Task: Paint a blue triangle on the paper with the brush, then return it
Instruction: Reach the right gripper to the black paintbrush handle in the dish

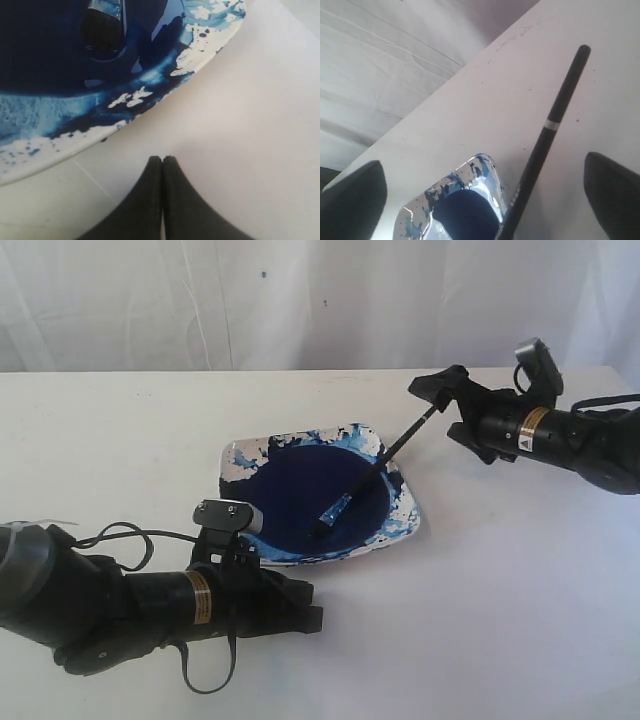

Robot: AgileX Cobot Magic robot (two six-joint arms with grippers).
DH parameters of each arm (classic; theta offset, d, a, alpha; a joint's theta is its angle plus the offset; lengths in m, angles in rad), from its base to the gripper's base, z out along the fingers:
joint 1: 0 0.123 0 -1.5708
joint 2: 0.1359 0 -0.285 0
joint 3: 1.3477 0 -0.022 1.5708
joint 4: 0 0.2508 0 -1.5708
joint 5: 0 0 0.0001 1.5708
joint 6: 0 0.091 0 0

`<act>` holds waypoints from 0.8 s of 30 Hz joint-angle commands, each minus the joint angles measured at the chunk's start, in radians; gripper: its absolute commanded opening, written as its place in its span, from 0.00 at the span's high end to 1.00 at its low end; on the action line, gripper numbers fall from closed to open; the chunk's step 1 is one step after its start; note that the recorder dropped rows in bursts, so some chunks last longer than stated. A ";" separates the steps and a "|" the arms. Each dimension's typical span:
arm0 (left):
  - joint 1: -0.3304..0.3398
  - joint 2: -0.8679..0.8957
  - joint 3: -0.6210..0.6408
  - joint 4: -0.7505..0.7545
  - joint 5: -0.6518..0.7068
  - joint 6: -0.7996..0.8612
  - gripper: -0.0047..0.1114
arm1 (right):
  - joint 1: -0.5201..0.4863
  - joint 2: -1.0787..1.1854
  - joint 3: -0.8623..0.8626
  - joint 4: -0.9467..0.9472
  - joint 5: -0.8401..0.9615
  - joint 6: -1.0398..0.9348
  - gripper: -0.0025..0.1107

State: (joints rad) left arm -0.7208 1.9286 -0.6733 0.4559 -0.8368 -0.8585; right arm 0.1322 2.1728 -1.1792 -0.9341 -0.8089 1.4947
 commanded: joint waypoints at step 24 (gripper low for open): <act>-0.002 -0.007 0.004 0.002 0.019 0.003 0.96 | 0.069 0.123 -0.221 0.000 0.198 0.131 0.24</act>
State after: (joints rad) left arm -0.7208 1.9286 -0.6733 0.4559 -0.8368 -0.8567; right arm 0.1846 2.2949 -1.3775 -0.9341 -0.6418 1.6239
